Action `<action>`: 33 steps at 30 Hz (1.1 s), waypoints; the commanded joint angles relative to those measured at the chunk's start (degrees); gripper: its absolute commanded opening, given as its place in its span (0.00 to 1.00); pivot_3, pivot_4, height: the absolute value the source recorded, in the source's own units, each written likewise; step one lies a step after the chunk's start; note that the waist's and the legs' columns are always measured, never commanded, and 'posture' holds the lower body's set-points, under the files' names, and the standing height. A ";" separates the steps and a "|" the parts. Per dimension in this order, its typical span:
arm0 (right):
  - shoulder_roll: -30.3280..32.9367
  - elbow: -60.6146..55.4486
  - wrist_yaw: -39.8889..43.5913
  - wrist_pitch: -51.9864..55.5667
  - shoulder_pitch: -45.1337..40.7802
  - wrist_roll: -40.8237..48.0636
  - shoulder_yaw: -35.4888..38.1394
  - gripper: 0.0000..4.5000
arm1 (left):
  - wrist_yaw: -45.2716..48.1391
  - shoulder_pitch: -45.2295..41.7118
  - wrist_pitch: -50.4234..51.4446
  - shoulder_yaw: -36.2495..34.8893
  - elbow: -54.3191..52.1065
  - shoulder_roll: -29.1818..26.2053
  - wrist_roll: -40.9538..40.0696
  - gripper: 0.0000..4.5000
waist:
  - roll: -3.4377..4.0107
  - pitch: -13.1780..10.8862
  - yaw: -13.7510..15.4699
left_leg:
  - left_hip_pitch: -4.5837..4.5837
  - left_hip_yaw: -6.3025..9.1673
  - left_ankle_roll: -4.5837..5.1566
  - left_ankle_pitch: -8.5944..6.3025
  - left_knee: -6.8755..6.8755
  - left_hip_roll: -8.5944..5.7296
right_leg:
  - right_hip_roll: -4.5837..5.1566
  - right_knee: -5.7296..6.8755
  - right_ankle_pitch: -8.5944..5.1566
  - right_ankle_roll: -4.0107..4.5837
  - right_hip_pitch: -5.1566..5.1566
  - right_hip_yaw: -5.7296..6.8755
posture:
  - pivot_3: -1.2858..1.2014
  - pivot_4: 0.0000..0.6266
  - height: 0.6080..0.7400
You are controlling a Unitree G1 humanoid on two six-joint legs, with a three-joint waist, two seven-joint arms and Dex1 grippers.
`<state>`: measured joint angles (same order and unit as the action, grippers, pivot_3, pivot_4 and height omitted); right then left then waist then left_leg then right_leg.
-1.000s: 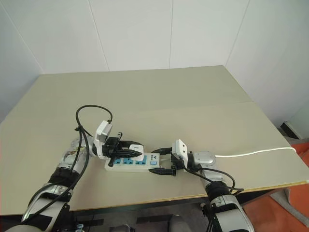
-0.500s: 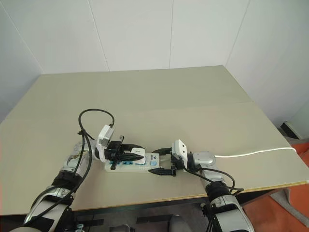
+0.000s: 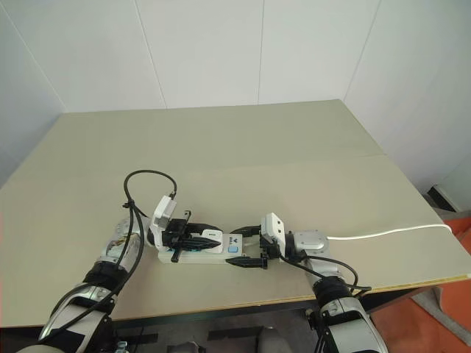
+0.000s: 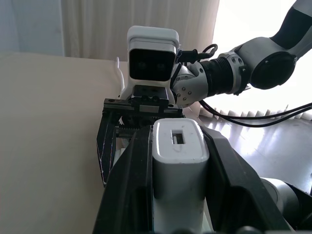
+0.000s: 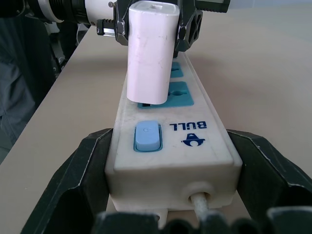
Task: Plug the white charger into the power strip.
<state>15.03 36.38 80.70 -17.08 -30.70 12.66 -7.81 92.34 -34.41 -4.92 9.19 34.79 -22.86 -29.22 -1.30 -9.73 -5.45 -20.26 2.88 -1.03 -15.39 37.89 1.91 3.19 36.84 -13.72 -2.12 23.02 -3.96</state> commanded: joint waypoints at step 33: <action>-0.48 0.71 -0.29 -1.93 -0.54 -0.41 -1.57 0.75 | -0.78 6.38 -3.51 0.47 5.13 -3.80 7.12 0.23 | 0.11 0.37 -0.28 | 0.85 -0.02 0.16 -0.10 -0.15 0.07 | -0.11 -0.07 -0.16 0.13 -0.76 -0.03 | 0.52 0.24 1.00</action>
<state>14.55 37.57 79.48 -17.39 -30.82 12.53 -8.66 91.78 -31.25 -8.86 8.79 35.42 -23.48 -28.11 -1.19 -9.36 -5.74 -19.37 2.86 -0.86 -15.49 37.73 1.98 3.07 36.78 -13.89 -1.98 22.23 -3.99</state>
